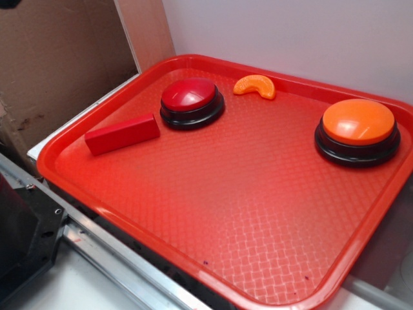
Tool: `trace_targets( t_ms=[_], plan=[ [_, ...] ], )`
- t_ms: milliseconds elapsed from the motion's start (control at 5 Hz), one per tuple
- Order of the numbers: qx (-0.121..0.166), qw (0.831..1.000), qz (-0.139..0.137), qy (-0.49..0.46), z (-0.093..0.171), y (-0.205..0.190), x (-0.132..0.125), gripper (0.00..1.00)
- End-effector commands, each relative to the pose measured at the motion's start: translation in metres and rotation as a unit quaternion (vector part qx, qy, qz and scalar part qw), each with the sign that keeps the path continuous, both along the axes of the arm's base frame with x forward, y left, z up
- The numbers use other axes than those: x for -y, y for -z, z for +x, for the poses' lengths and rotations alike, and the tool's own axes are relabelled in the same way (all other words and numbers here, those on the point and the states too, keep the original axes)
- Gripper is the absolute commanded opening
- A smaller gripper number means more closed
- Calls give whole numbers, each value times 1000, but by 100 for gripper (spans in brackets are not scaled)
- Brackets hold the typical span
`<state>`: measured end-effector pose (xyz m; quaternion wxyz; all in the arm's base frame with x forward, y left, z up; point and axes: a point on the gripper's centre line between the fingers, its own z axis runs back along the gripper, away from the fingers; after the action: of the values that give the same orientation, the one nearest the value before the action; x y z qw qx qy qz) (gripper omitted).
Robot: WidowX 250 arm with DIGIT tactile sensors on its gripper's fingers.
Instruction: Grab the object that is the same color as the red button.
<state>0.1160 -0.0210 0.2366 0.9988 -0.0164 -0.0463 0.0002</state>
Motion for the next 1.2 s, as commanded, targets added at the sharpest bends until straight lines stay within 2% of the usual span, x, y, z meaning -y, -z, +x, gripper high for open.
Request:
trace_targets(
  t_ms=[0, 400, 600, 800, 1000],
  plan=[
    [0, 1000, 0, 0, 0, 0, 0, 100],
    [37, 995, 55, 72, 19, 29, -21, 100],
    [31, 989, 85, 116, 29, 52, -41, 100],
    [3, 982, 113, 154, 45, 86, -70, 100],
    [52, 976, 97, 188, 65, 115, -80, 100]
  ],
)
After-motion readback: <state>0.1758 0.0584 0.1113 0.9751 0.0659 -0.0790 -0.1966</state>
